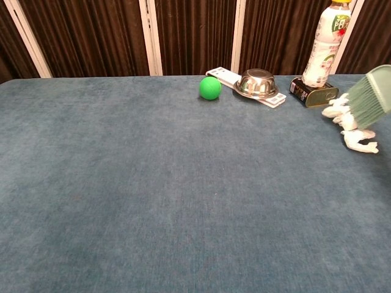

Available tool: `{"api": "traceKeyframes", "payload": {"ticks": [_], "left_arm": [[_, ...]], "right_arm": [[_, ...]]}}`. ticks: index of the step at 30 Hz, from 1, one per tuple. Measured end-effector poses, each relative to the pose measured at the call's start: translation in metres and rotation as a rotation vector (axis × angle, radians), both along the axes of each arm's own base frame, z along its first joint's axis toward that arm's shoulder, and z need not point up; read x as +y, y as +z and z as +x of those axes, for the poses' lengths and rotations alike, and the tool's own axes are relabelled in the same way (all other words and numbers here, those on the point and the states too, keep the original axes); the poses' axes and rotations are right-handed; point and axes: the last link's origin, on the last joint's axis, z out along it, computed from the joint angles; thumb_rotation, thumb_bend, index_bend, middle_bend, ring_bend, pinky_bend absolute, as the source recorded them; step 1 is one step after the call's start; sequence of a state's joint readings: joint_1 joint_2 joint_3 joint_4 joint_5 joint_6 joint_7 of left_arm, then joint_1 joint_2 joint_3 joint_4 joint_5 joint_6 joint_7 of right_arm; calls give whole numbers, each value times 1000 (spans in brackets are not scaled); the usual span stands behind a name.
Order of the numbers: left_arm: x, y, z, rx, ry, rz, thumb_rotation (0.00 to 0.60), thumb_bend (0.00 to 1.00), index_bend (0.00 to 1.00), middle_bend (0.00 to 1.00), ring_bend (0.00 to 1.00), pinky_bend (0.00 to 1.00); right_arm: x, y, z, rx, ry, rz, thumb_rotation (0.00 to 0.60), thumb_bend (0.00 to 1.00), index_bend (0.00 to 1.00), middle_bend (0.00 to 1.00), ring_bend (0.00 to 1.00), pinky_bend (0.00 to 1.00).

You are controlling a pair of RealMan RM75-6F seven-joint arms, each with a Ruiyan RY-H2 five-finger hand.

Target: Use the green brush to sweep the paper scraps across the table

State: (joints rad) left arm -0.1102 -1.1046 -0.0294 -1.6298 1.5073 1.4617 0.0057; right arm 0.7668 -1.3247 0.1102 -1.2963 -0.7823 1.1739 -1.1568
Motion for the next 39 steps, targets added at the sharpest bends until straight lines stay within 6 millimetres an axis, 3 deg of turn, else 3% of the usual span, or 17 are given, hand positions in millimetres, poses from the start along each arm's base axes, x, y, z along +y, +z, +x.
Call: {"api": "traceKeyframes", "payload": {"ticks": [10,17,21,27,35,39], "left_arm": [[0,-1,1,10,-13,4,600,0,0,0,0,0],[-2,-1,1,11,-16,11,600,0,0,0,0,0],[-2,-1,1,12,-16,14,600,0,0,0,0,0],[-2,-1,1,18,-16,15,600,0,0,0,0,0],[-1,-2,0,20,-13,15,600,0,0,0,0,0],[-2,-1,0,18,-12,15,600,0,0,0,0,0]], "right_arm": [[36,14,26,-105,111,37,600,617,774,933,953,877],[74,6,46,-324,137,106,600,618,774,933,953,877],[97,-7,52,-437,141,166,600,618,774,933,953,877],[116,-40,57,-544,125,232,600,618,774,933,953,877],[129,-89,73,-646,110,308,600,617,774,933,953,877],[129,-107,72,-647,89,315,600,618,766,933,953,877]]}}
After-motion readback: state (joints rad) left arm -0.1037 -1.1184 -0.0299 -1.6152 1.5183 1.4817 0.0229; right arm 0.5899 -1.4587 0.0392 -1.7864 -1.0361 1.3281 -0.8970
